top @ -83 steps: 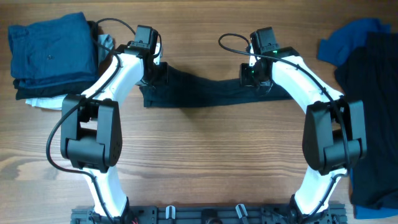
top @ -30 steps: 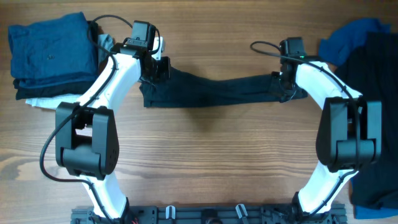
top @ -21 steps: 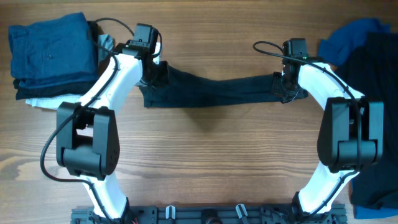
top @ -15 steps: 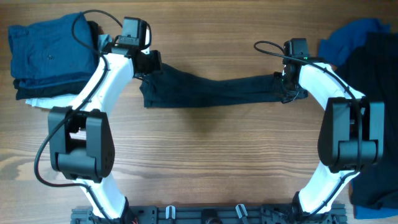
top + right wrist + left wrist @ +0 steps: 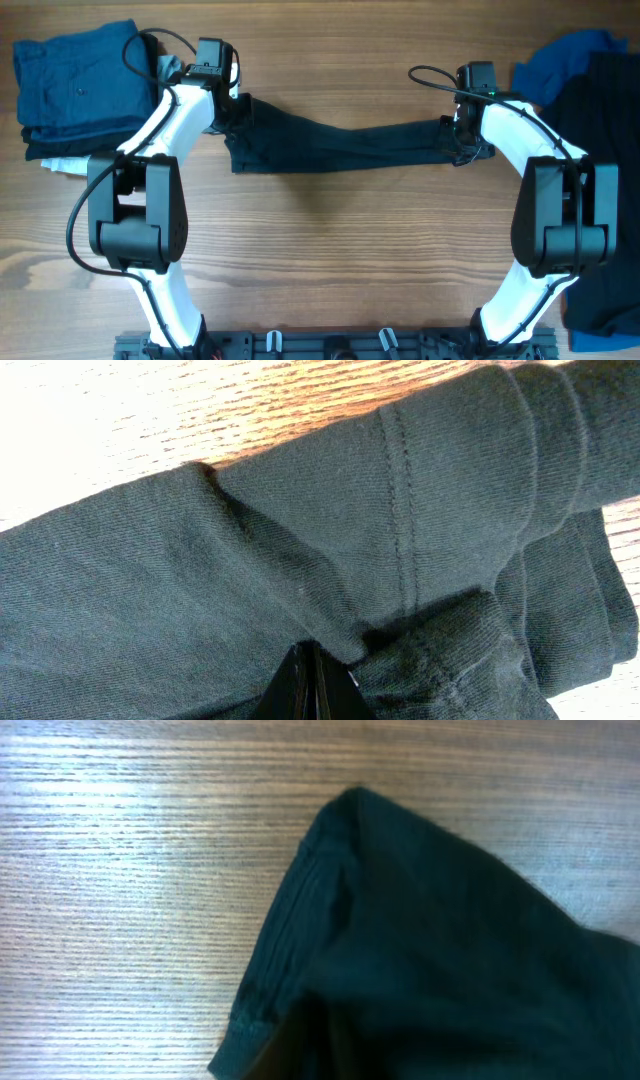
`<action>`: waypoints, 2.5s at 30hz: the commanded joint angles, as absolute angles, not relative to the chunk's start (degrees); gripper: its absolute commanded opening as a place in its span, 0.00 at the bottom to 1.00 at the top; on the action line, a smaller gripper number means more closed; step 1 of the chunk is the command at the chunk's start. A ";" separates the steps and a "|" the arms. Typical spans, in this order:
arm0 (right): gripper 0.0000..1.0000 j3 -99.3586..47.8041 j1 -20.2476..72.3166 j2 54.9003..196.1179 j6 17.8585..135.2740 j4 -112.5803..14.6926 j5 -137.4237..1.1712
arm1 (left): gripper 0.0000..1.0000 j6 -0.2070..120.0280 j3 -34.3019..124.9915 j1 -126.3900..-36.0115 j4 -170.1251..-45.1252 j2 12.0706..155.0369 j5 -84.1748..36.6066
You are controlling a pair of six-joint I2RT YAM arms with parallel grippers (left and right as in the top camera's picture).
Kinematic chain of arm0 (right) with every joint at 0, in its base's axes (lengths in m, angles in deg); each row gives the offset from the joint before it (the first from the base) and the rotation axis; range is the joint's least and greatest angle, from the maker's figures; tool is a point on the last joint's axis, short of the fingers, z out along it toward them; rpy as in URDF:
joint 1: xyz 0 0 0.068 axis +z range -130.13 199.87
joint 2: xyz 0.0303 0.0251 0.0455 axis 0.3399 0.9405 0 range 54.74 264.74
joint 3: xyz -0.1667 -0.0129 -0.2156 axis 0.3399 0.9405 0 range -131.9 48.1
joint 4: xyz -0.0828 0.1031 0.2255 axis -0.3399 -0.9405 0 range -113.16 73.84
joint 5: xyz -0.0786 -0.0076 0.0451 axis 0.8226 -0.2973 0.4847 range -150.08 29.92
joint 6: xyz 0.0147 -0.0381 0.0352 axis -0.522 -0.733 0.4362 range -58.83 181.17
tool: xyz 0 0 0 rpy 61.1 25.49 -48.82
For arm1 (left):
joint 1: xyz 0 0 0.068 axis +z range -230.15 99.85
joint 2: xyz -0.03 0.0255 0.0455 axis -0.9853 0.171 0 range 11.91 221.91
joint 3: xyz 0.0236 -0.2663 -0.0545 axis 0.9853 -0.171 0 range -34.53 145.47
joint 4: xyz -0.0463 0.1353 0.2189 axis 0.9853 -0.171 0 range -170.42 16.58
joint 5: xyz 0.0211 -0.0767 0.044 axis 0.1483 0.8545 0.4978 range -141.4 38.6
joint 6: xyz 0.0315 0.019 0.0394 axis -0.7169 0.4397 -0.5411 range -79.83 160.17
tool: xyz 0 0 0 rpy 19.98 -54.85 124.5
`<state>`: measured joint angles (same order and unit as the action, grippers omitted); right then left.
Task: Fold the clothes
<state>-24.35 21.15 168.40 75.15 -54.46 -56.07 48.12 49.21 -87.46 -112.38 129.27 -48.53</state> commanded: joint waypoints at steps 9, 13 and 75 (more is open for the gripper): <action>0.04 -21.94 20.80 170.90 74.82 -53.68 -57.58 | 0.04 49.89 49.06 -87.00 -115.42 122.05 -48.26; 0.04 -21.94 20.80 170.90 74.84 -53.39 -57.58 | 0.04 52.69 49.04 -87.00 -120.64 120.02 -48.00; 0.04 -35.51 5.02 167.31 56.87 -56.30 -64.29 | 0.52 55.44 49.87 -87.64 -120.47 123.37 -49.14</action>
